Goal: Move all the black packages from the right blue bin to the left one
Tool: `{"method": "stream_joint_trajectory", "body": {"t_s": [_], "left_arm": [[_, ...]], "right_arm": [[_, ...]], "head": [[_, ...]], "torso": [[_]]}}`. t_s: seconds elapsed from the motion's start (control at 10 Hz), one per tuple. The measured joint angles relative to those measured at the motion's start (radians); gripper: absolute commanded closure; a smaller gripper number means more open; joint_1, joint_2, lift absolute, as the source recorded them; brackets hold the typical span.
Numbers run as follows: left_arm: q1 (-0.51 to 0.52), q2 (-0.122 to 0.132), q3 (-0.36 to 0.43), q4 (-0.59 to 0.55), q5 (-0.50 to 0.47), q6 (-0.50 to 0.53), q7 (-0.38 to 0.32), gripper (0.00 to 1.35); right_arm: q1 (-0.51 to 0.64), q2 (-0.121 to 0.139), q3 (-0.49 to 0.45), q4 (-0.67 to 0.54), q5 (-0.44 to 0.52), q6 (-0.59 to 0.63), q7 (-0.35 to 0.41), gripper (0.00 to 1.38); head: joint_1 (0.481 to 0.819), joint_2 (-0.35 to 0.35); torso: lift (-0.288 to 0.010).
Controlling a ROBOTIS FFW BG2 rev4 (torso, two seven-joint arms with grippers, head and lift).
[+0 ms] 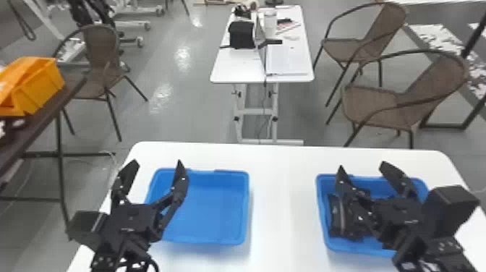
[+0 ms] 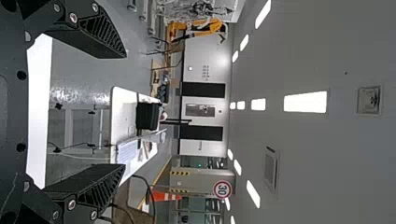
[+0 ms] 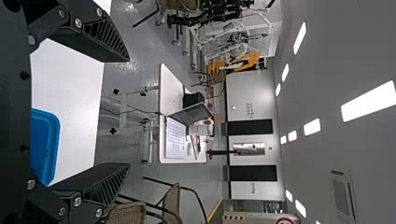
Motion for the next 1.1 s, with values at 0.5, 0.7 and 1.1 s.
{"method": "stream_joint_trajectory", "body": {"t_s": [0.5,0.7,1.1], "left_arm": [[0.002,0.0,0.0,0.0,-0.002,-0.001,0.0,0.2],[0.003,0.0,0.0,0.0,-0.002,-0.003,0.0,0.2],[0.005,0.0,0.002,0.0,-0.002,-0.005,0.0,0.2]], "right_arm": [[0.001,0.0,0.0,0.0,-0.001,0.005,0.0,0.24],[0.001,0.0,0.0,0.0,-0.003,0.005,0.0,0.24],[0.038,0.0,-0.016,-0.017,-0.03,0.045,-0.068,0.24]], "head": [[0.695,0.088],[0.695,0.088],[0.695,0.068]], "torso": [[0.0],[0.0],[0.0]]}}
